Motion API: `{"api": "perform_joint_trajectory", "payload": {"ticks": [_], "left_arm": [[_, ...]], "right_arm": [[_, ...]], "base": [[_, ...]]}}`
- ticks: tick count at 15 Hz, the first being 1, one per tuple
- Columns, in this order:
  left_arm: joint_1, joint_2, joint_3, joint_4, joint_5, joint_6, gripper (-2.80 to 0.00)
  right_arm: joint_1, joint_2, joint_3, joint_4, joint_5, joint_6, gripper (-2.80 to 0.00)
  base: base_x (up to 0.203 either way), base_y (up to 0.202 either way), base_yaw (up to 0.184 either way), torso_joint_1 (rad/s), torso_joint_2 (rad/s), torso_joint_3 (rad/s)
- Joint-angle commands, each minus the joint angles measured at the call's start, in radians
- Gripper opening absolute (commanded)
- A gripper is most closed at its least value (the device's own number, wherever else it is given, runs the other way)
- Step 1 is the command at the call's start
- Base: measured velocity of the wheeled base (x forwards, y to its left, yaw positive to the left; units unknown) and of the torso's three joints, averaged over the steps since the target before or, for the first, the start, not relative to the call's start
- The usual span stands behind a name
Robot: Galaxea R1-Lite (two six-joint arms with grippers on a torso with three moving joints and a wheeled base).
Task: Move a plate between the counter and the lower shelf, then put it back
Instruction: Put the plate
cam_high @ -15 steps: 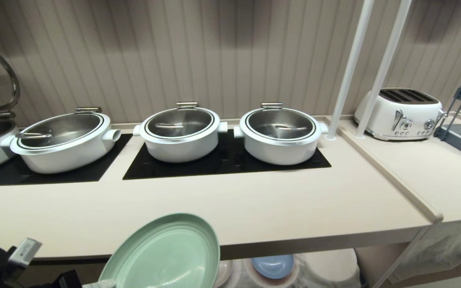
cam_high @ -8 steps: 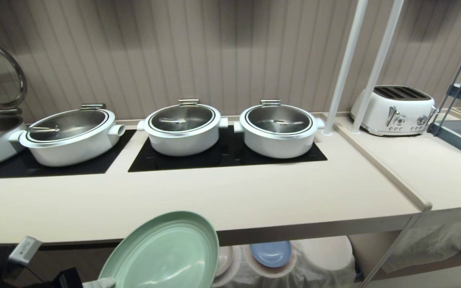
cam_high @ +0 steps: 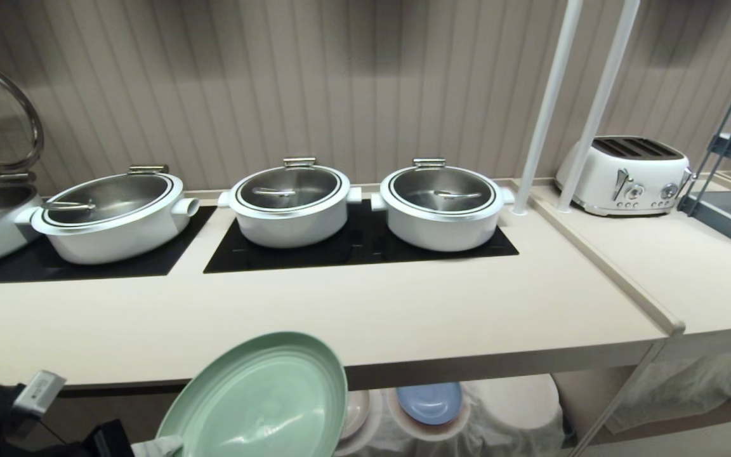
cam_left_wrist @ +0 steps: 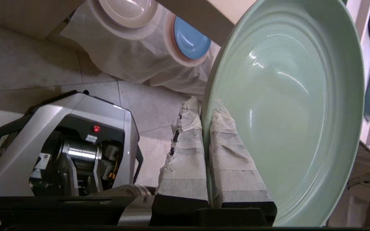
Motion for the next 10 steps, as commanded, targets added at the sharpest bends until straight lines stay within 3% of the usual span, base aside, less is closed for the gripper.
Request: {"api": "perform_joint_trajectory", "payload": {"ticks": [1,5,7,10], "left_arm": [[0.060,0.046,-0.032,0.001,0.001,0.017,-2.80],[0.252,0.181,-0.138,-0.002,0.002,0.216,-2.80],[0.313,0.269,-0.228,-0.004,0.021,0.252,-2.80],[0.338,0.362,-0.335,-0.004,0.104,0.258,-2.80]], "right_arm": [[0.000,0.000,0.000,0.000,0.000,0.000,-2.80],[0.000,0.000,0.000,0.000,0.000,0.000,-2.80],[0.000,0.000,0.000,0.001,0.000,0.000,-2.80],[0.000,0.000,0.000,0.000,0.000,0.000,-2.80]], "base": [[0.000,0.000,0.000,0.000,0.00,0.000],[0.000,0.000,0.000,0.000,0.00,0.000],[0.000,0.000,0.000,0.000,0.00,0.000],[0.000,0.000,0.000,0.000,0.00,0.000]]}}
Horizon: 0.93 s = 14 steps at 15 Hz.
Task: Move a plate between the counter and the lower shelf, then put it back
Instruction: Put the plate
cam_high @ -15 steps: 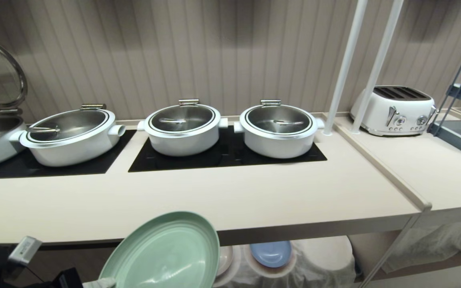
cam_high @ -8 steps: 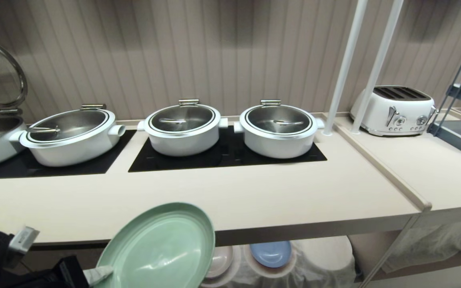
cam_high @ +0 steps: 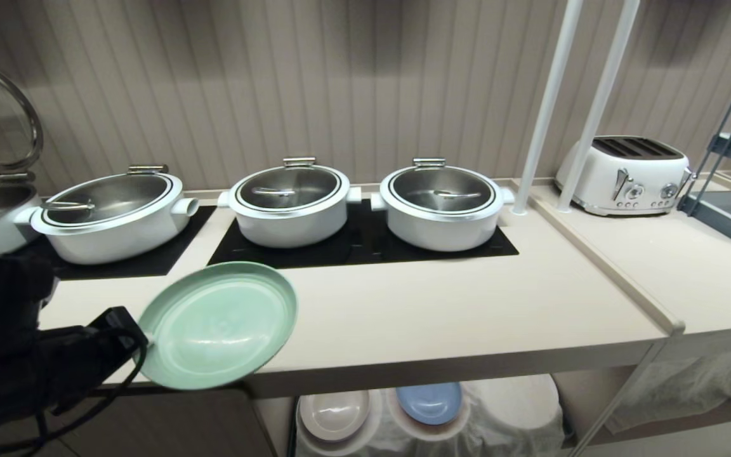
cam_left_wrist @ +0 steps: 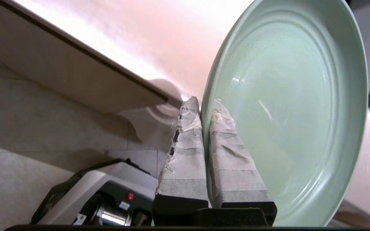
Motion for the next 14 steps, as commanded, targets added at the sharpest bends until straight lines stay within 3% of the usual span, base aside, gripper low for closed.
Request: {"api": "perform_joint_trajectory", "payload": {"ticks": [1,7,12,14], "left_arm": [[0.012,0.099,-0.053,0.000,0.014,-0.005,-2.80],[0.012,0.312,-0.183,-0.002,0.000,-0.010,-2.80],[0.028,0.482,-0.314,-0.010,-0.059,-0.006,-2.80],[0.030,0.547,-0.308,-0.091,-0.061,-0.006,-2.80]], "right_arm": [[0.000,0.000,0.000,0.000,0.000,-0.001,-2.80],[0.000,0.000,0.000,0.000,0.000,-0.001,-2.80],[0.000,0.000,0.000,0.000,0.000,-0.001,-2.80],[0.000,0.000,0.000,0.000,0.000,-0.001,-2.80]], "base": [[0.000,0.000,0.000,0.000,0.00,0.000],[0.000,0.000,0.000,0.000,0.00,0.000],[0.000,0.000,0.000,0.000,0.00,0.000],[0.000,0.000,0.000,0.000,0.00,0.000]]}}
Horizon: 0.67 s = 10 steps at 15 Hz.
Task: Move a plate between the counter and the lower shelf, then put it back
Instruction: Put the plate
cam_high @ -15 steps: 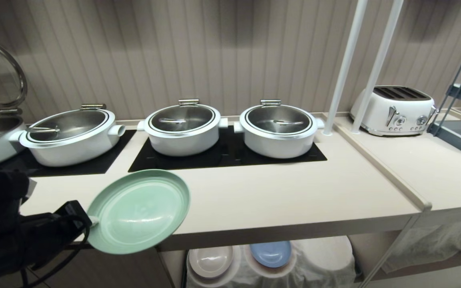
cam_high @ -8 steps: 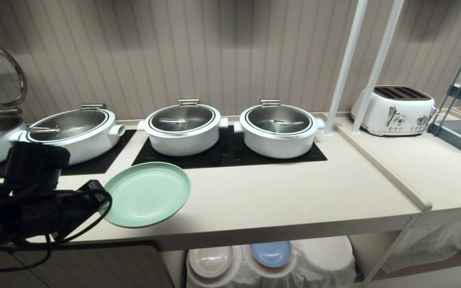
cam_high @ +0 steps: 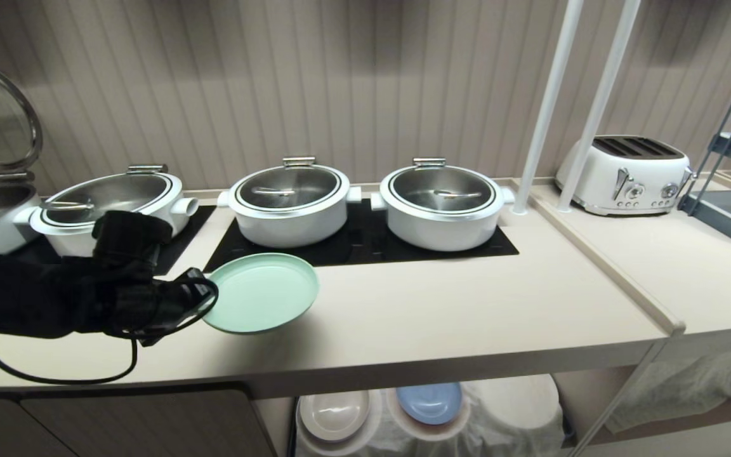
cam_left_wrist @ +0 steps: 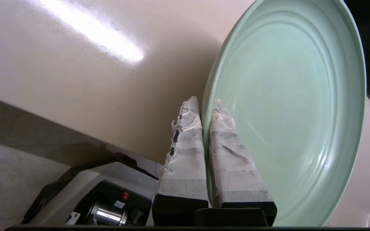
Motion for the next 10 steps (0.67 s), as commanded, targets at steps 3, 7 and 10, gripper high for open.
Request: {"api": "perform_joint_trajectory", "payload": {"ticks": [3,7,10], "left_arm": [[0.002,0.120,0.023,-0.114,-0.034,-0.002,-2.80],[0.014,0.165,0.025,-0.117,-0.039,-0.002,-2.80],[0.035,0.183,0.025,-0.118,-0.062,-0.002,-2.80]], "right_arm": [[0.000,0.000,0.000,0.000,0.000,0.000,-2.80],[0.000,0.000,0.000,0.000,0.000,0.000,-2.80],[0.000,0.000,0.000,0.000,0.000,0.000,-2.80]], "base": [[0.000,0.000,0.000,0.000,0.00,0.000],[0.000,0.000,0.000,0.000,0.00,0.000],[0.000,0.000,0.000,0.000,0.00,0.000]]}}
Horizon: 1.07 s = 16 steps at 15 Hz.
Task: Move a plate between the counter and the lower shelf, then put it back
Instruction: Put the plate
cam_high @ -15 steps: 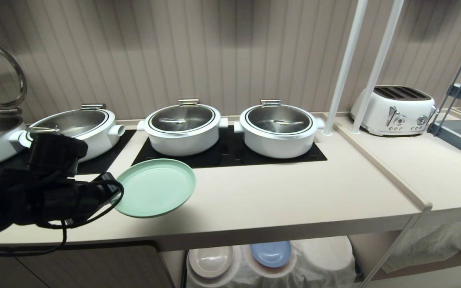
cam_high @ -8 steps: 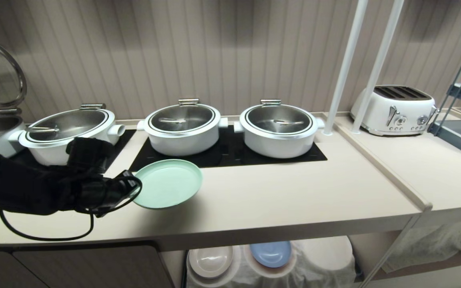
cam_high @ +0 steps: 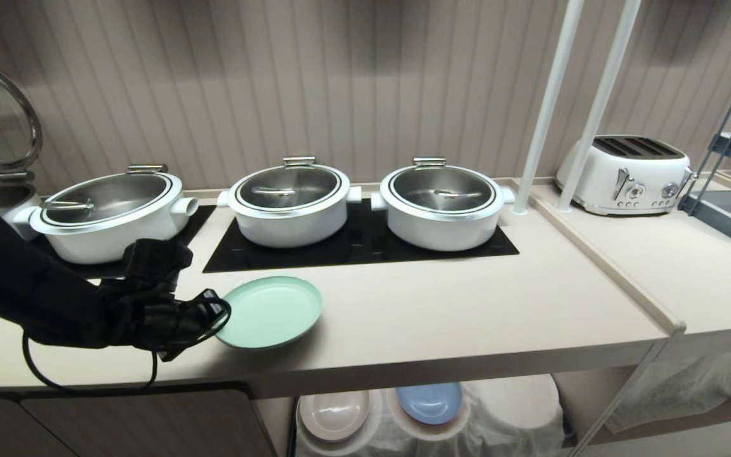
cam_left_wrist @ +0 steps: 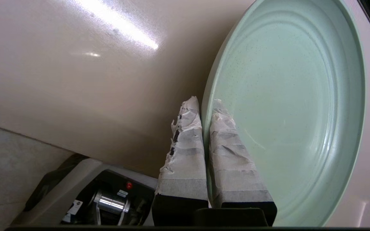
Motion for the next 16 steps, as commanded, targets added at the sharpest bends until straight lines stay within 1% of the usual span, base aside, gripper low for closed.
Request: {"api": "perform_joint_trajectory", "payload": {"ticks": [1,7,16], "left_arm": [[0.011,0.022,0.000,-0.003,-0.004,-0.005,-2.80],[0.009,0.071,-0.003,-0.069,-0.009,-0.005,-2.80],[0.011,0.111,-0.004,-0.078,-0.004,-0.003,-2.80]], "right_arm": [[0.000,0.000,0.000,0.000,0.000,0.000,-2.80],[0.000,0.000,0.000,0.000,0.000,0.000,-2.80],[0.000,0.000,0.000,0.000,0.000,0.000,-2.80]], "base": [[0.000,0.000,0.000,0.000,0.00,0.000],[0.000,0.000,0.000,0.000,0.00,0.000],[0.000,0.000,0.000,0.000,0.00,0.000]]}}
